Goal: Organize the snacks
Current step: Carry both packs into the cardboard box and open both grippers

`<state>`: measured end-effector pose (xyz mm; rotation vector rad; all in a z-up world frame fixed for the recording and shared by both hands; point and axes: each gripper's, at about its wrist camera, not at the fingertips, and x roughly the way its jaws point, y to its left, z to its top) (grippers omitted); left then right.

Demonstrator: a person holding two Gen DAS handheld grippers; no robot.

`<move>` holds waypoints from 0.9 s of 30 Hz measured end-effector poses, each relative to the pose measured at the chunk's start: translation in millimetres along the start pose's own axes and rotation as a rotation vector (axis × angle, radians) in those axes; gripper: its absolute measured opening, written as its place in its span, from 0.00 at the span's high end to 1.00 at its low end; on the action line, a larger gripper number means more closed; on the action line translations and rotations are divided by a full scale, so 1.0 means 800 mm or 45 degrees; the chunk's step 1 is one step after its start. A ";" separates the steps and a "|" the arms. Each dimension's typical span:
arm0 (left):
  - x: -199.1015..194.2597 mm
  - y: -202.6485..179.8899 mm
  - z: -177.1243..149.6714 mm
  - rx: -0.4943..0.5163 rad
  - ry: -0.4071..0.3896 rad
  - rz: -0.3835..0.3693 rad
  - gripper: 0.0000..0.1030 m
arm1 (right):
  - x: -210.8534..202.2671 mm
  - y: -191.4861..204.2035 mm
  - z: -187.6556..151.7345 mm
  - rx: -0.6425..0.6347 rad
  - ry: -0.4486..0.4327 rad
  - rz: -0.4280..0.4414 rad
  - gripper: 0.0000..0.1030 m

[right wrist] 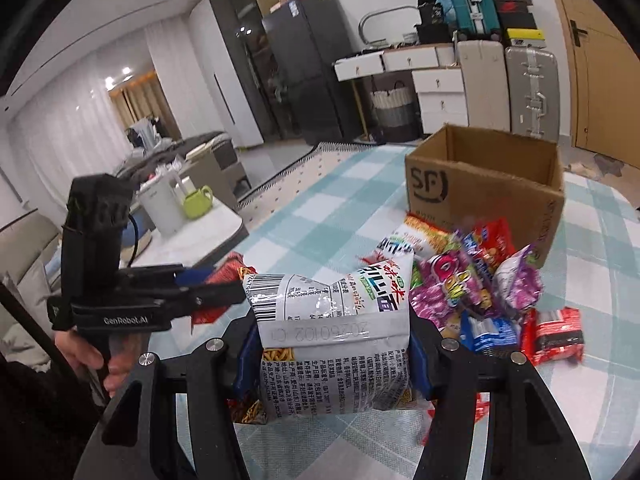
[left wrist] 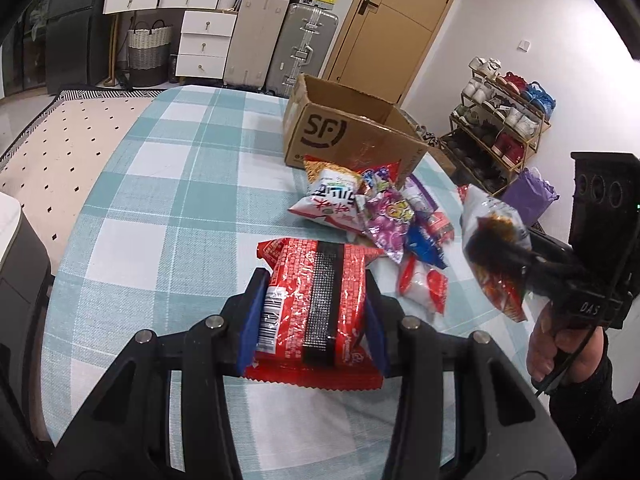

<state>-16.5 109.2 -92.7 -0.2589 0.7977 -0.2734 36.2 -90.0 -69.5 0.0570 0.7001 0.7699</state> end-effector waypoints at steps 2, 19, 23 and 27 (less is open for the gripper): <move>-0.002 -0.014 0.004 0.018 -0.007 -0.008 0.60 | -0.018 -0.001 0.005 0.008 -0.036 -0.001 0.42; 0.004 -0.091 0.023 0.151 -0.022 -0.027 0.60 | -0.115 -0.041 -0.008 0.153 -0.233 -0.063 0.42; 0.018 -0.093 0.034 0.166 -0.015 -0.028 0.60 | -0.107 -0.061 -0.017 0.194 -0.213 -0.095 0.42; 0.033 -0.094 0.051 0.180 -0.007 -0.036 0.60 | -0.107 -0.065 -0.013 0.196 -0.225 -0.107 0.42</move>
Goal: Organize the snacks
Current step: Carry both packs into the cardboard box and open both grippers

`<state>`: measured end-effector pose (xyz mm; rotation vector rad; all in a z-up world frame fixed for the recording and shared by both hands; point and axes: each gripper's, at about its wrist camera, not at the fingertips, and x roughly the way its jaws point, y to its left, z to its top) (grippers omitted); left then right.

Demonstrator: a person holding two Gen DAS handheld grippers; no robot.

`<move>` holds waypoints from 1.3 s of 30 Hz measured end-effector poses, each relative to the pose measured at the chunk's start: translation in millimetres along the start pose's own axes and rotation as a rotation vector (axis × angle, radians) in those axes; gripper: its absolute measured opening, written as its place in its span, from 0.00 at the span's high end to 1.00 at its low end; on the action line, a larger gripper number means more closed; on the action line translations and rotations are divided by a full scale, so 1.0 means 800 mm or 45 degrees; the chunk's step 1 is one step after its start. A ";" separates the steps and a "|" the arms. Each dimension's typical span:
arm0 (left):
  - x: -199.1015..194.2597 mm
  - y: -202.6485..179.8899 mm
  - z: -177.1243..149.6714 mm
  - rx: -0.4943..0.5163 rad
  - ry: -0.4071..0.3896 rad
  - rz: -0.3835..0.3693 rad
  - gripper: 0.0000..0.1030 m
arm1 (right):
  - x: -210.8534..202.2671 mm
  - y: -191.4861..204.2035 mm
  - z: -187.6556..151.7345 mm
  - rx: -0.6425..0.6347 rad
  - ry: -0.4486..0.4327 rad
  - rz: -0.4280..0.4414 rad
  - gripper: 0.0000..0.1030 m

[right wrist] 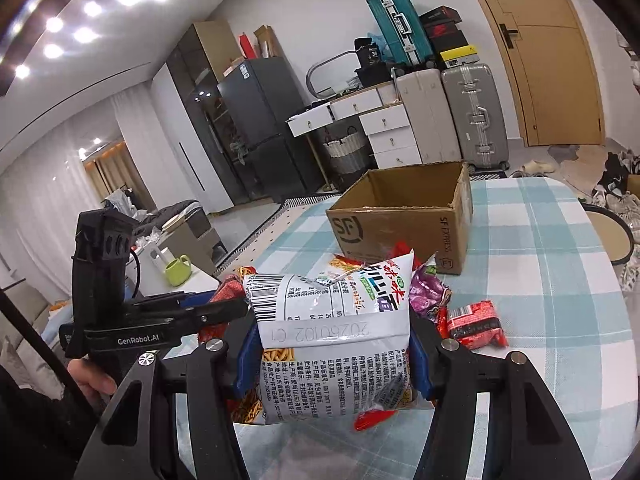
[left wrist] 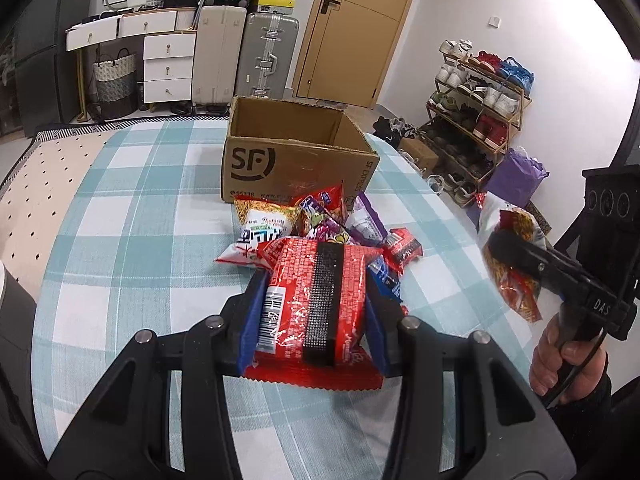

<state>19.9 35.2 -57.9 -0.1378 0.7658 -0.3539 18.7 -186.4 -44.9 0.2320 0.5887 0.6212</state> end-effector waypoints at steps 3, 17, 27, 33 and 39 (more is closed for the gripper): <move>0.010 0.005 0.016 0.002 -0.003 -0.002 0.60 | 0.003 0.000 0.011 -0.015 -0.010 0.000 0.42; 0.037 0.022 0.158 0.050 -0.040 0.009 0.60 | 0.053 -0.013 0.152 -0.008 -0.032 0.182 0.42; 0.099 0.027 0.271 0.060 0.000 0.043 0.60 | 0.129 -0.069 0.237 0.108 0.017 0.212 0.42; 0.169 0.033 0.314 0.072 0.058 0.074 0.60 | 0.189 -0.105 0.257 0.121 0.102 0.142 0.42; 0.240 0.058 0.318 0.010 0.157 0.054 0.60 | 0.237 -0.127 0.243 0.109 0.185 0.107 0.42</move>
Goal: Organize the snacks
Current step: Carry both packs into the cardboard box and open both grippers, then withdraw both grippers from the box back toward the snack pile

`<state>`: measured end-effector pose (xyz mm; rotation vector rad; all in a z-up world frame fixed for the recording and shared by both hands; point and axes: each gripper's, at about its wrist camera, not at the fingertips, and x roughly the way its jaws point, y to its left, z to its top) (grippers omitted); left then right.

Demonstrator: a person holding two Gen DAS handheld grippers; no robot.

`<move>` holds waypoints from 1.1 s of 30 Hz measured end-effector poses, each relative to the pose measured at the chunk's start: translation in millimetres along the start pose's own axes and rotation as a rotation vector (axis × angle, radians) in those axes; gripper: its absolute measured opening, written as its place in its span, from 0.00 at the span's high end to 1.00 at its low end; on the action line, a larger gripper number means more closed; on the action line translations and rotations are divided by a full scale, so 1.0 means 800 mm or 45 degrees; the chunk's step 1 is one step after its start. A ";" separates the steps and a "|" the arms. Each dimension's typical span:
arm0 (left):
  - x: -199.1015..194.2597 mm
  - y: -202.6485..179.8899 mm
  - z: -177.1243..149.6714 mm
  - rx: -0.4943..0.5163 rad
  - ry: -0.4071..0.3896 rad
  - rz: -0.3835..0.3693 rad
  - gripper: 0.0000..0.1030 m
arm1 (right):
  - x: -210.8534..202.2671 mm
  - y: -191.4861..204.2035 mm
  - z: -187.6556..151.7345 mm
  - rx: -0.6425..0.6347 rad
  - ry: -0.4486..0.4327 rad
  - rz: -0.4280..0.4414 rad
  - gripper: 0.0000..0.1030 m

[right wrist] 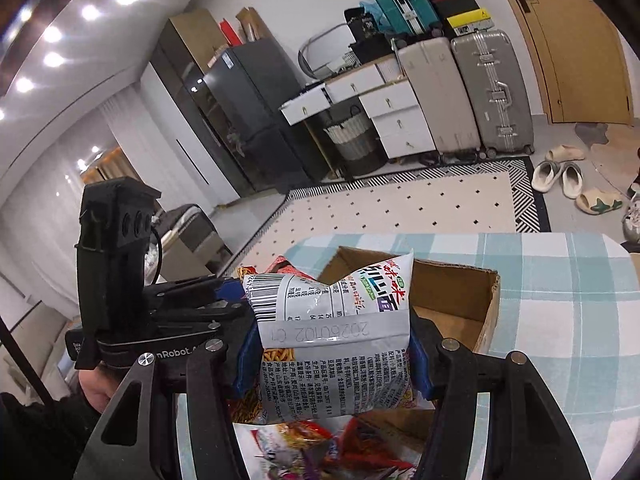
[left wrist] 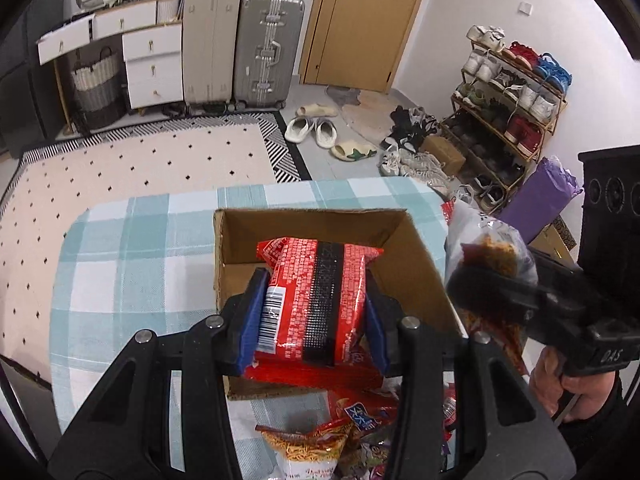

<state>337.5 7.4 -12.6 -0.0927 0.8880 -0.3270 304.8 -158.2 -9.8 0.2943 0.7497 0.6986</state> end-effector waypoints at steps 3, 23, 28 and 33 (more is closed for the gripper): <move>0.028 0.011 -0.007 -0.020 0.033 -0.014 0.60 | 0.020 -0.014 -0.004 0.024 0.035 0.009 0.41; 0.057 0.021 -0.032 -0.010 0.036 -0.006 0.55 | 0.062 -0.046 -0.026 0.019 0.086 -0.134 0.21; 0.029 0.011 -0.043 0.015 -0.009 0.025 0.43 | 0.039 -0.039 -0.026 -0.003 0.035 -0.144 0.15; -0.012 -0.001 -0.064 0.025 -0.067 0.056 0.36 | -0.001 -0.019 -0.034 -0.036 -0.043 -0.161 0.15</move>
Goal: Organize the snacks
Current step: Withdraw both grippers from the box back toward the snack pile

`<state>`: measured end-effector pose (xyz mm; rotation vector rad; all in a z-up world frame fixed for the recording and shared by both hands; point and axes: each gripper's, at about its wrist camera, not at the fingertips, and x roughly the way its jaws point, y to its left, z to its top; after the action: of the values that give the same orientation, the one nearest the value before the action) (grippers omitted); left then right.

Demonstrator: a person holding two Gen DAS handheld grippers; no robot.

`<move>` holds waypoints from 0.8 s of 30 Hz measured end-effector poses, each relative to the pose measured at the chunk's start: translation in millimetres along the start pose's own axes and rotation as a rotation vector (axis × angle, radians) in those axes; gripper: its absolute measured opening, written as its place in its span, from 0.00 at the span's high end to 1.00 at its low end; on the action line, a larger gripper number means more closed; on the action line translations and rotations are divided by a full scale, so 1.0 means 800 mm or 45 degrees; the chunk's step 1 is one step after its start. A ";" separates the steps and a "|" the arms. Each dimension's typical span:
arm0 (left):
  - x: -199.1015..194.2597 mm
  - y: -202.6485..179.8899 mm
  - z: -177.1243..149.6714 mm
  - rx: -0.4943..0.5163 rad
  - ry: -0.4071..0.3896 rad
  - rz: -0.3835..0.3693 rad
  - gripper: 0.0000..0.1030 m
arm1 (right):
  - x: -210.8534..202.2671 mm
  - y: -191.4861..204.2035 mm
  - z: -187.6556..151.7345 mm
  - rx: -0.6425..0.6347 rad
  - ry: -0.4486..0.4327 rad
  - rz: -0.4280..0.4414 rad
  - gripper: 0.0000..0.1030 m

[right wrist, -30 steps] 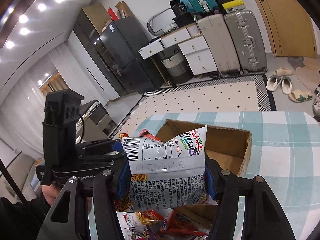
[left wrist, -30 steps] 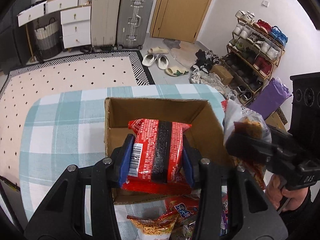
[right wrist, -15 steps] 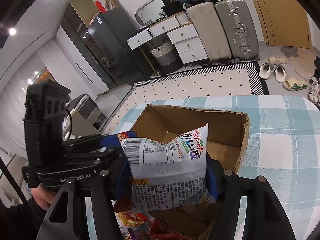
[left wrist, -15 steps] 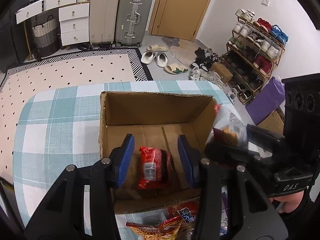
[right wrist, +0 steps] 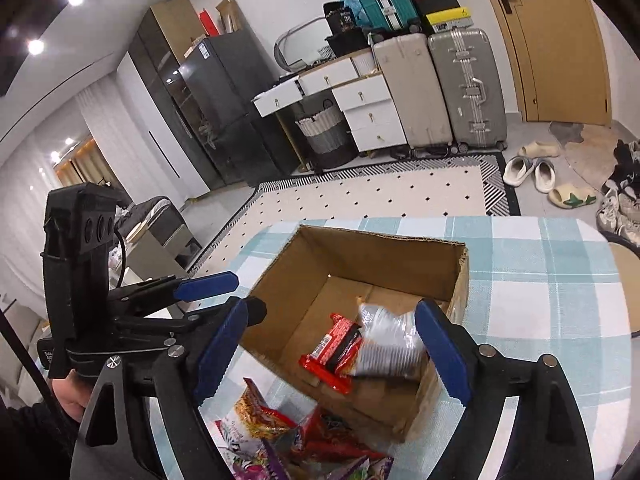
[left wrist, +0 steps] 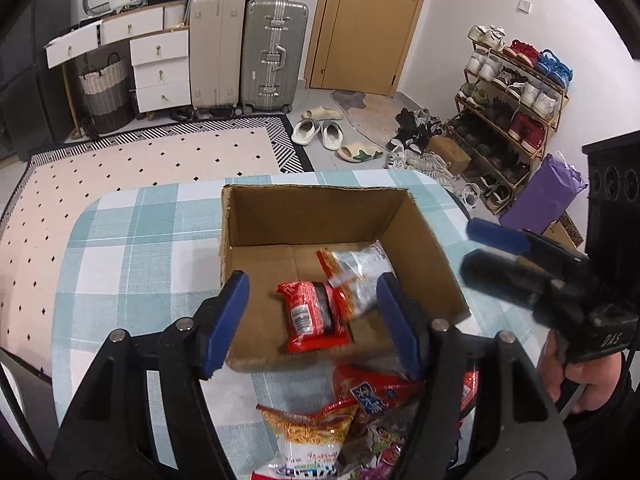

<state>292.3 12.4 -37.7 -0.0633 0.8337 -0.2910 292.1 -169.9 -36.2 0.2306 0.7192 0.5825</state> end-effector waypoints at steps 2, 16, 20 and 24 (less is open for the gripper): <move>-0.020 -0.008 -0.009 0.003 -0.022 0.012 0.36 | -0.017 0.006 -0.005 -0.002 -0.022 0.002 0.15; -0.174 -0.034 -0.114 -0.025 -0.272 0.108 0.19 | -0.167 0.085 -0.104 -0.152 -0.307 -0.091 0.02; -0.200 -0.035 -0.143 -0.026 -0.313 0.158 0.17 | -0.198 0.100 -0.135 -0.127 -0.386 -0.084 0.01; -0.222 -0.035 -0.172 -0.056 -0.320 0.170 0.16 | -0.214 0.115 -0.162 -0.160 -0.408 -0.107 0.01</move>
<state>71.9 43.4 2.7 -0.0833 0.5913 -0.1352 62.3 -192.9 -1.0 0.1711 0.3794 0.4940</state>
